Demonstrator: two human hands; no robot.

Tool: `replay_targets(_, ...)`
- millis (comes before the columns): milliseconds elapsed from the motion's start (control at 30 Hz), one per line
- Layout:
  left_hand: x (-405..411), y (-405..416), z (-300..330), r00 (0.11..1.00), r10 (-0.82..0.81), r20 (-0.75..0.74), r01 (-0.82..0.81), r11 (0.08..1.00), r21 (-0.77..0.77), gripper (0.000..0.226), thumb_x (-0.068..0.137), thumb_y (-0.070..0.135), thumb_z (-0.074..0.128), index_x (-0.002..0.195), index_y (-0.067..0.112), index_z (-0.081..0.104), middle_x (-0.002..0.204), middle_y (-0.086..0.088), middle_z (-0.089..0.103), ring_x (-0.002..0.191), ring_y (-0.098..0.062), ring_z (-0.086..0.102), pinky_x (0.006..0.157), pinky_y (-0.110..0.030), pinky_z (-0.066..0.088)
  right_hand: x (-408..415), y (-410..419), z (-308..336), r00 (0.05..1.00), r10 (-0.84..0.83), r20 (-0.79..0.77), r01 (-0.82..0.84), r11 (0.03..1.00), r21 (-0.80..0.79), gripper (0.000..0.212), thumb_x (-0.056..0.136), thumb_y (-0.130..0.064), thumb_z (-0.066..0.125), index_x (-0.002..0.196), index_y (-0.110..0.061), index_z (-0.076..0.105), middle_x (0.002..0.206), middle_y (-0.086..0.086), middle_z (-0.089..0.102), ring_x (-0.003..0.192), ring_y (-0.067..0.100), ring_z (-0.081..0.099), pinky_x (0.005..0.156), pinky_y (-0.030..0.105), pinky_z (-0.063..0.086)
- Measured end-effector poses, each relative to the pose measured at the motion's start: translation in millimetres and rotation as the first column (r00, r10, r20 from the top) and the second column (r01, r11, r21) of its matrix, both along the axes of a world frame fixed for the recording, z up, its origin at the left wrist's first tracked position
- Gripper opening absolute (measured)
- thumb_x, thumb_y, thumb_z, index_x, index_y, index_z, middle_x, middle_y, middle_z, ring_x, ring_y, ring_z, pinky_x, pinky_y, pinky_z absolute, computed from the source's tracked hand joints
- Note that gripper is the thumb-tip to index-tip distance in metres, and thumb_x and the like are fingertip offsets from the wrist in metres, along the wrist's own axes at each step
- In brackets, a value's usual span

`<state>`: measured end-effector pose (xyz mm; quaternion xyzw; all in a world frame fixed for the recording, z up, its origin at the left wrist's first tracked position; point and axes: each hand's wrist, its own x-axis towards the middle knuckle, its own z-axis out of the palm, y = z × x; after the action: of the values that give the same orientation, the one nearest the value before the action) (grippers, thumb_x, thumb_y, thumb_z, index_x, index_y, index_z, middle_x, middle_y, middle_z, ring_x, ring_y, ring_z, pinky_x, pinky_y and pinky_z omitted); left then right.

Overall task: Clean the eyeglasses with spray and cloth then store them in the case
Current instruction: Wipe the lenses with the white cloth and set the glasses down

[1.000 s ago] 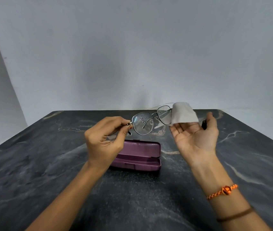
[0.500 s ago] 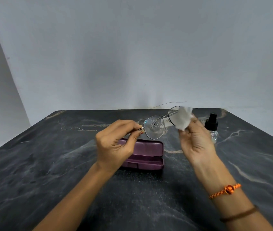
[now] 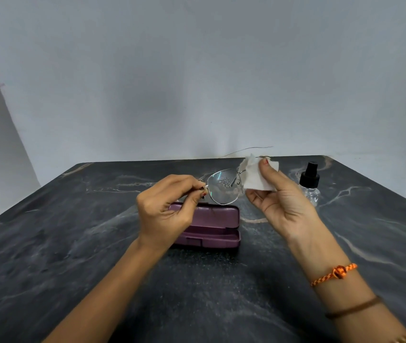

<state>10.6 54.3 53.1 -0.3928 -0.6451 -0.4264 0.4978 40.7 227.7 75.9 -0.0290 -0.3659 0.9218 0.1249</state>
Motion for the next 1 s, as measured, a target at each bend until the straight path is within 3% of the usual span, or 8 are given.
replay_targets(133,-2.6,-1.7,0.3,1.000,0.011,0.011,-0.011,1.000,0.001,0.009,0.065,-0.009,0.071,0.074,-0.006,0.069,0.077,-0.004,0.063,0.069,-0.010,0.061,0.064,-0.011,0.052,-1.6,0.6,-1.2,1.000,-0.012,-0.009,0.011,0.999,-0.030,0.012,0.085,-0.020,0.057,0.088,-0.009,0.057,0.062,0.002,0.073,0.058,0.013,0.070,0.053,0.022,0.057)
replay_targets(300,-1.9,-0.5,-1.5,1.000,0.009,0.002,-0.009,0.999,-0.039,0.005,0.068,-0.005,0.072,0.072,-0.005,0.070,0.074,-0.006,0.066,0.068,-0.010,0.061,0.063,-0.016,0.053,-1.8,0.2,-2.8,0.996,-0.088,0.007,0.088,0.995,-0.040,0.018,0.087,-0.026,0.055,0.080,-0.010,0.058,0.055,-0.001,0.071,0.052,0.010,0.069,0.051,0.021,0.057)
replay_targets(467,-1.4,0.6,-2.6,0.999,0.009,-0.031,-0.011,0.996,-0.087,0.003,0.069,-0.007,0.071,0.071,-0.006,0.069,0.069,-0.013,0.069,0.069,-0.012,0.060,0.066,-0.012,0.051,-3.1,-5.1,-3.1,0.993,-0.093,-0.069,0.085,0.990,-0.110,0.003,0.082,-0.012,0.058,0.081,-0.009,0.060,0.060,0.000,0.073,0.059,0.009,0.070,0.056,0.021,0.058)
replay_targets(700,-2.5,-0.3,-2.8,0.999,0.007,-0.053,-0.012,0.996,-0.092,0.006,0.071,-0.003,0.064,0.072,-0.007,0.069,0.070,-0.015,0.069,0.070,-0.012,0.060,0.068,-0.013,0.051,-2.5,-7.4,-3.6,0.990,-0.051,-0.129,0.040,0.996,-0.081,0.011,0.083,-0.002,0.054,0.087,-0.009,0.061,0.065,-0.001,0.073,0.063,0.009,0.070,0.062,0.022,0.058)
replay_targets(800,-2.3,0.8,-3.9,0.998,-0.008,-0.058,0.001,0.993,-0.119,0.005,0.072,-0.003,0.065,0.071,-0.007,0.069,0.069,-0.014,0.069,0.069,-0.010,0.060,0.067,-0.014,0.052,-1.3,-6.9,-1.4,0.991,-0.057,-0.121,0.033,0.981,-0.191,0.014,0.083,0.001,0.052,0.085,-0.010,0.061,0.063,0.002,0.072,0.062,0.010,0.070,0.066,0.025,0.057)
replay_targets(900,-2.1,1.5,-5.6,0.998,-0.014,-0.056,0.006,0.990,-0.140,0.006,0.072,-0.002,0.066,0.071,-0.007,0.069,0.069,-0.013,0.069,0.068,-0.010,0.060,0.064,-0.017,0.052,0.3,-9.0,-1.0,0.989,-0.070,-0.129,0.028,0.952,-0.306,0.017,0.083,0.004,0.051,0.086,-0.009,0.061,0.080,0.007,0.069,0.078,0.015,0.065,0.073,0.029,0.054)
replay_targets(1000,-3.0,0.5,-5.7,0.998,-0.009,-0.061,0.000,0.990,-0.141,0.006,0.072,-0.003,0.066,0.071,-0.007,0.069,0.069,-0.013,0.070,0.068,-0.010,0.060,0.065,-0.016,0.052,0.3,-12.5,-2.7,0.989,-0.100,-0.113,0.061,0.950,-0.305,0.014,0.085,0.001,0.050,0.087,-0.010,0.059,0.086,0.006,0.064,0.082,0.015,0.061,0.068,0.026,0.056)
